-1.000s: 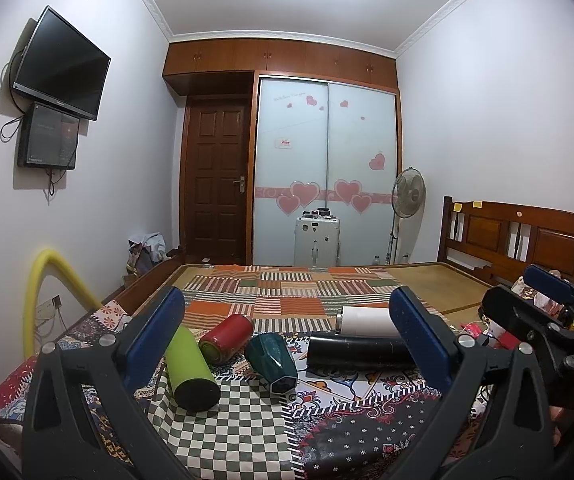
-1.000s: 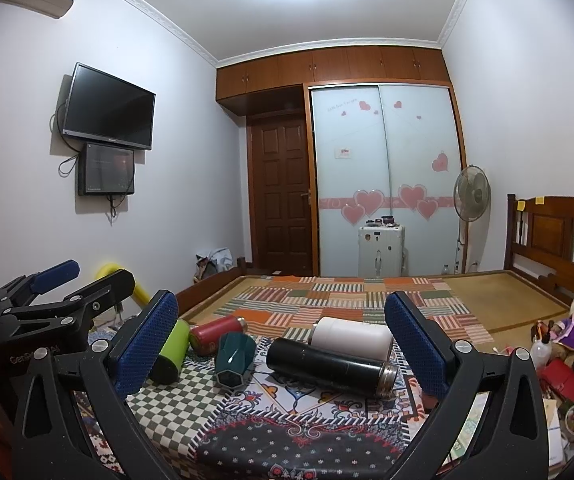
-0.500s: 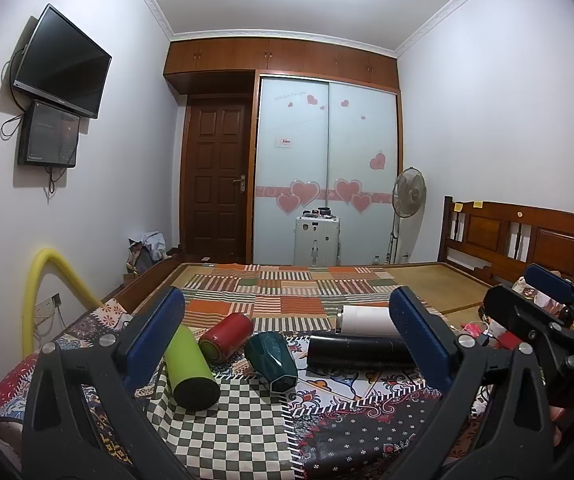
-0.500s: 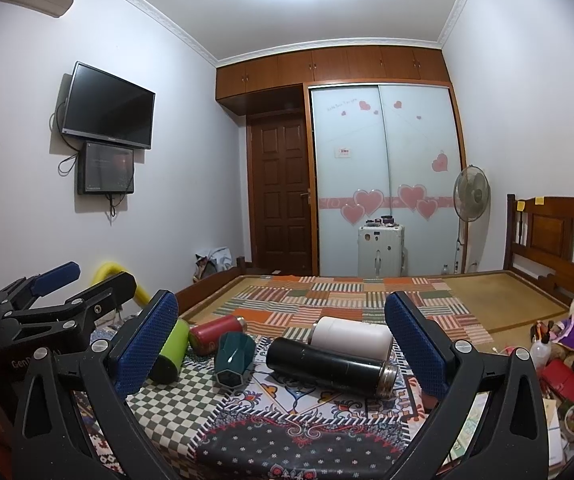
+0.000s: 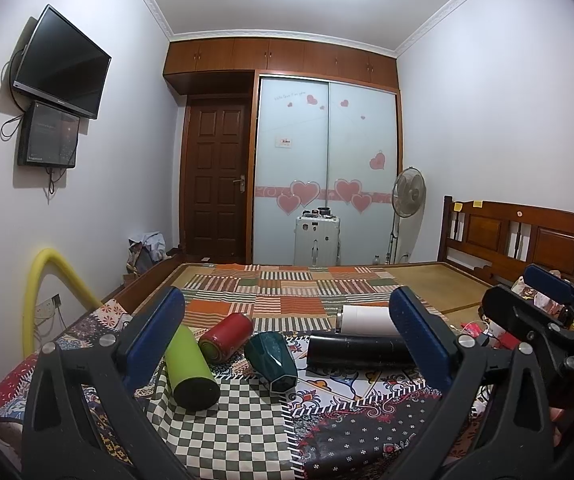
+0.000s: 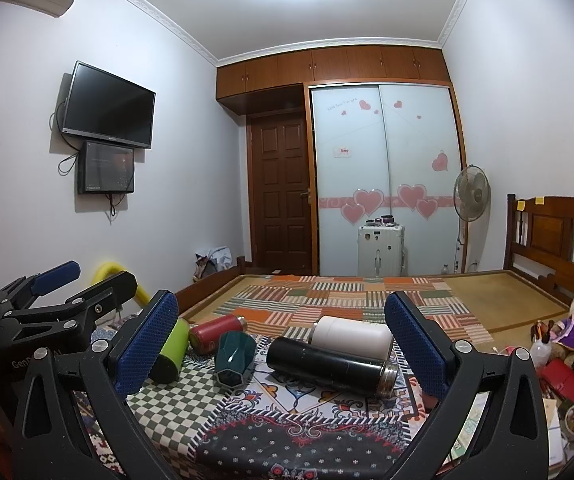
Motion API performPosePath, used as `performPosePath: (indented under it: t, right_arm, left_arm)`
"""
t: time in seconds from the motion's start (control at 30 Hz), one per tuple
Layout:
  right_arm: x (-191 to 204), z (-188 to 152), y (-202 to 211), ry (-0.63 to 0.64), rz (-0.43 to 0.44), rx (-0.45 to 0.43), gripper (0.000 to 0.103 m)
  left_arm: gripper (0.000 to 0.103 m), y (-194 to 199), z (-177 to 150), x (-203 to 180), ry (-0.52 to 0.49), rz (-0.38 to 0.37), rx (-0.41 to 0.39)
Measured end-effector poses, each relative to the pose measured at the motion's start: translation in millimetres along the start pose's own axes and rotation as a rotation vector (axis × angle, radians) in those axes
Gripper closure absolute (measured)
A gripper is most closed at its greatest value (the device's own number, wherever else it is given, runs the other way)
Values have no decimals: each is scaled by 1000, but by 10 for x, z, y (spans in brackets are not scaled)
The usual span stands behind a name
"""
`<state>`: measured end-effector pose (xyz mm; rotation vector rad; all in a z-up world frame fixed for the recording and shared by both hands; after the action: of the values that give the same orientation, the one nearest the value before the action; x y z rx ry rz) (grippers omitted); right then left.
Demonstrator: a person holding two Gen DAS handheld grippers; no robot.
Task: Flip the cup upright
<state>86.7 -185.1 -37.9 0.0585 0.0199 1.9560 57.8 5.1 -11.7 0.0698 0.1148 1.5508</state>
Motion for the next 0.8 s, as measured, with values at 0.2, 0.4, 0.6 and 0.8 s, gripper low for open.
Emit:
performPosePath:
  t: [0.2,0.4,0.6,0.8]
  right_arm:
    - [3,-4,-3,1,1,1,0]
    - [2,-8,-6,0,1,2,0]
    - [10,-25,-22,2,-2,7,0]
    - [29,-84,-137,23,4,40,0]
  left_arm:
    - [0,0,0,2,1,0,0]
    - [0,-4,2,4,2,-1,0]
    - [0,-20,-2,15,4,-1,4]
    - [0,-85,-50,87,1,11,9]
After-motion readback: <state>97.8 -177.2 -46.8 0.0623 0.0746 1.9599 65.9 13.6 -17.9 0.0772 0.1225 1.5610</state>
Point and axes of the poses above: each gripper's, at about its wrist camera, not at the fingertips, and y roughly against the way its jaws point, x to its left, z to its top, the point moved 5 cm from there along -y, roughly the way its jaws point, and after that the axes turned 1 degree about -y, right-handed, at the moved point
